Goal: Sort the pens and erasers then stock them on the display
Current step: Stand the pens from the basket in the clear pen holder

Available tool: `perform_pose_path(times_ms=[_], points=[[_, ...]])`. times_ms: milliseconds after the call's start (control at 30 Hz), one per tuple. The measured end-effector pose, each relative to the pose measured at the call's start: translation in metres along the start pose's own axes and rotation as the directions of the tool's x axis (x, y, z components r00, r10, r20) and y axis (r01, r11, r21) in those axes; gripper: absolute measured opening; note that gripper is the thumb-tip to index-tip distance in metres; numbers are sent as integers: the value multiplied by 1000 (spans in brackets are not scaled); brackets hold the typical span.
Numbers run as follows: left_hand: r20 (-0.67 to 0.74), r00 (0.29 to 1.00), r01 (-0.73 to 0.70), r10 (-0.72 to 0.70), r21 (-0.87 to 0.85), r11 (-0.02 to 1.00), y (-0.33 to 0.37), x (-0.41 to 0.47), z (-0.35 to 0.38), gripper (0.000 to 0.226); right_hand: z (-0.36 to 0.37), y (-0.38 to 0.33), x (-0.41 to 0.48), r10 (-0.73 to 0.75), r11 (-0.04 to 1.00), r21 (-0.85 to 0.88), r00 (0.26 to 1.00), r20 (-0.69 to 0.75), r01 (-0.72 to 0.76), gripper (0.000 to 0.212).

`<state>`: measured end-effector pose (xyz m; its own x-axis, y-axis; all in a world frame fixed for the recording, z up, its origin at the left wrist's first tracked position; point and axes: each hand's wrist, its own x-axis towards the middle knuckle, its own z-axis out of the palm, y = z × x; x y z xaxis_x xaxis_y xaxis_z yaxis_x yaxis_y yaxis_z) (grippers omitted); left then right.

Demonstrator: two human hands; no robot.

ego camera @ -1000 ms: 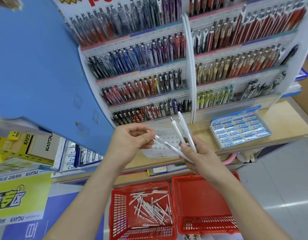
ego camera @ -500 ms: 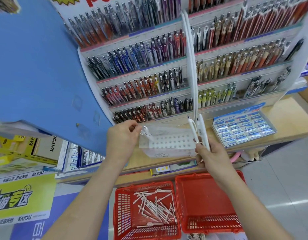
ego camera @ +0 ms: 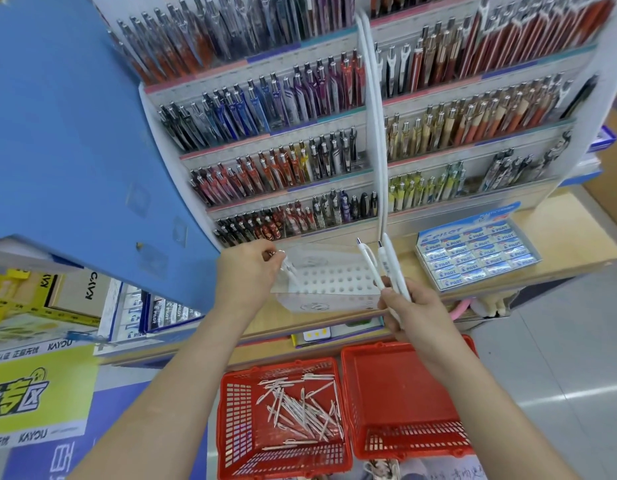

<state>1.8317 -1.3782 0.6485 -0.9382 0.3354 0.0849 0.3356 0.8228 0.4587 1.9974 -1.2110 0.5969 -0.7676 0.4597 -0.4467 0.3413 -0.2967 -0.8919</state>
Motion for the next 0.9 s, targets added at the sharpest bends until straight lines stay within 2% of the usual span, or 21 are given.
perform_pose_path(times_ms=[267, 600, 633, 667, 700, 733, 767, 800, 833, 900], points=[[21, 1000, -12, 10, 108, 994, -7, 3, 16, 15, -4, 8, 2, 45, 971, 232, 996, 76, -61, 9], [50, 997, -65, 53, 293, 954, 3, 6, 7, 29, 1, -4, -6, 10, 952, 303, 992, 123, -48, 13], [29, 999, -50, 45, 249, 967, 7, 3, 1, 30, 1, -5, -7, 3, 953, 299, 993, 114, -37, 13], [34, 999, -22, 17, 131, 991, 13, 0, -6, 33, 2, -7, -7, -4, 955, 295, 994, 105, -27, 13], [86, 996, 39, -33, -72, 997, 20, -4, -13, 36, 3, -8, -8, -11, 956, 292, 995, 100, -18, 13], [194, 978, 139, -81, -308, 941, 29, -9, -20, 35, 4, -10, -9, -18, 957, 289, 995, 98, -11, 12], [318, 943, 250, -100, -475, 844, 38, -16, -26, 31, 6, -12, -9, -26, 959, 285, 995, 98, -3, 13], [404, 911, 317, -83, -558, 767, 44, -23, -30, 25, 8, -13, -10, -35, 960, 279, 994, 99, 6, 13], [438, 897, 335, -61, -583, 740, 48, -28, -33, 17, 10, -14, -11, -47, 963, 270, 994, 98, 19, 14], [425, 903, 341, -64, -618, 708, 50, -34, -35, 6, 14, -16, -12, -76, 970, 236, 993, 92, 52, 16]])
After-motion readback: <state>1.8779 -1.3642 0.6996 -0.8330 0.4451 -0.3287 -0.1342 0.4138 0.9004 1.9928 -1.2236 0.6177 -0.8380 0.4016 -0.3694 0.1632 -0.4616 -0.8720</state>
